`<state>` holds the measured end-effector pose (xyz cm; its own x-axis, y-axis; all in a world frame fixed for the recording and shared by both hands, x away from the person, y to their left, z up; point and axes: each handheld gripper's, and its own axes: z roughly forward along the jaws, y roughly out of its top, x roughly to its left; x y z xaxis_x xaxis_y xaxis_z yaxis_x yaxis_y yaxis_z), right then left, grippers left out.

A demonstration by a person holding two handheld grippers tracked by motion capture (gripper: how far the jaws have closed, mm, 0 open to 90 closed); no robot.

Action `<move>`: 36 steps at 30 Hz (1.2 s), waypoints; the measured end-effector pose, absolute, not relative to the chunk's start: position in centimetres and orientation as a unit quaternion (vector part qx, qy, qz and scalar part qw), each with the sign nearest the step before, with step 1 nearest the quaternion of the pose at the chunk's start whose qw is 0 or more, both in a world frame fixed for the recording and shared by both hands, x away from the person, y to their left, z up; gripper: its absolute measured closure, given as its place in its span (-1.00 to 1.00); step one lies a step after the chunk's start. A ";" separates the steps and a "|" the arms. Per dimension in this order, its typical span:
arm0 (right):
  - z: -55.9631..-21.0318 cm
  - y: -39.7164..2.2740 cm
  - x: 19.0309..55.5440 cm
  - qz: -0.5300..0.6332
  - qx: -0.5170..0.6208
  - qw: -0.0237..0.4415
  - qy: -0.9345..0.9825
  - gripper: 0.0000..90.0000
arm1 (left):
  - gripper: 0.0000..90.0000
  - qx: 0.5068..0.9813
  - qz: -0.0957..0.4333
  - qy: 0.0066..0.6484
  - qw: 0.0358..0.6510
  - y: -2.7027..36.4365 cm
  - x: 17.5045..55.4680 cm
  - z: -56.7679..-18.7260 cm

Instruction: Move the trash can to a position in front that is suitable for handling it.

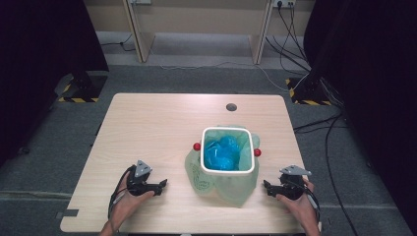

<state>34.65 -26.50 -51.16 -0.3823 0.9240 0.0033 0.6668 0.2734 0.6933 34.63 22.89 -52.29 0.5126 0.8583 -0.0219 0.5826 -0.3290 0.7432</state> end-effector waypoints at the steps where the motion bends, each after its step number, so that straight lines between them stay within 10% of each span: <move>1: -51.1 -26.6 34.7 0.312 0.517 0.206 0.770 -0.66 | -0.70 0.792 0.192 0.455 0.359 22.9 34.6 -52.3; 36: -47.7 -24.6 36.2 0.425 0.532 0.180 0.710 -0.56 | -0.66 0.729 0.118 0.452 0.499 15.3 38.4 -47.3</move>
